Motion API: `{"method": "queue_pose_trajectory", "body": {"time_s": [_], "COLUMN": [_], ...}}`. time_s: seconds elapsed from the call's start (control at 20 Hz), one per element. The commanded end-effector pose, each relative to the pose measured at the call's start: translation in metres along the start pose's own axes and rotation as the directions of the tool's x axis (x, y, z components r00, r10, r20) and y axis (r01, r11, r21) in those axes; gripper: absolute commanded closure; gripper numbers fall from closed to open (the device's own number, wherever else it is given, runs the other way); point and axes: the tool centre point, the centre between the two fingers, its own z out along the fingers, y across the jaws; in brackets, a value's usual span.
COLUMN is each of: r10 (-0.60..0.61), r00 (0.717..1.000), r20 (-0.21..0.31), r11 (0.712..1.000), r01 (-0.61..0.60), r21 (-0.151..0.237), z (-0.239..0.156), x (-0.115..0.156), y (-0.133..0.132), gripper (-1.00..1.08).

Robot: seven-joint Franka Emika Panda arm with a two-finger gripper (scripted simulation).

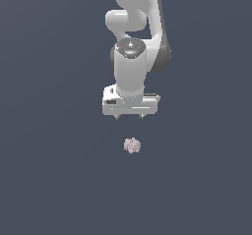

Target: Pick up the object and move it to a goal position.

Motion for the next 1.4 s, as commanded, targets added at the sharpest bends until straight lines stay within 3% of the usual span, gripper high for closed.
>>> {"method": "queue_pose_trajectory", "body": {"time_s": [0.0, 0.45, 0.9, 1.35], "r10": [0.0, -0.057, -0.09, -0.225], "r00": [1.0, 0.997, 0.995, 0.974], "r20": [0.0, 0.045, 0.044, 0.042], "r11": [1.0, 0.998, 0.996, 0.974], "r01": [0.0, 0.057, 0.09, 0.225], "r21": [0.0, -0.002, -0.002, -0.003], "z": [0.0, 0.01, 0.012, 0.02], "x": [0.0, -0.013, -0.01, -0.002], "y": [0.0, -0.031, -0.03, -0.028], "gripper": [-0.92, -0.92, -0.92, -0.92]}}
